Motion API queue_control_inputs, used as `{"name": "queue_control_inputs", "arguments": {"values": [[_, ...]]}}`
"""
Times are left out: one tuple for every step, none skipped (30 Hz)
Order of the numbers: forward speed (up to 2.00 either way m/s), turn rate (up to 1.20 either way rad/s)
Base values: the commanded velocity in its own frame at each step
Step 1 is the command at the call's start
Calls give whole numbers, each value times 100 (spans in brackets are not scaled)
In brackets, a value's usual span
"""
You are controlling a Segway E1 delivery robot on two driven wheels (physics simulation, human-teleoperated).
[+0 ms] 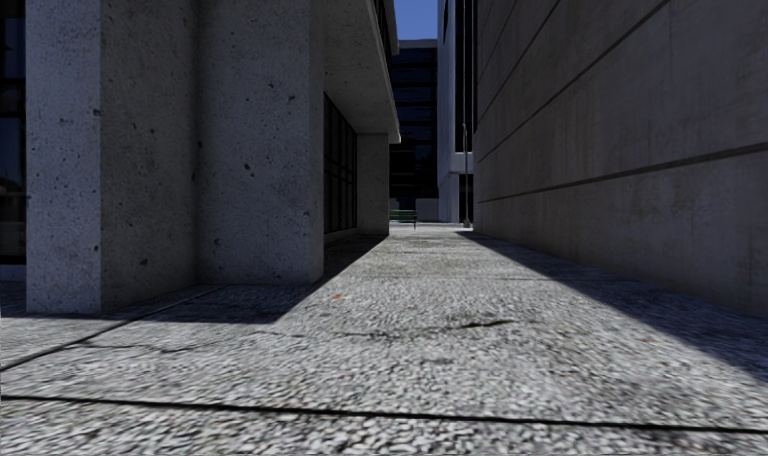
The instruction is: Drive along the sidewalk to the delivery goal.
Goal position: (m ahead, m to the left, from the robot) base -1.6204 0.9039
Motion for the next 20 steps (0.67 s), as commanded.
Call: {"name": "queue_control_inputs", "arguments": {"values": [[0,0],[0,0],[0,0],[0,0],[0,0],[0,0],[0,0],[0,0],[0,0],[0,0],[0,0],[0,0],[0,0],[0,0],[0,0],[0,0],[0,0],[0,0],[0,0],[0,0]]}}
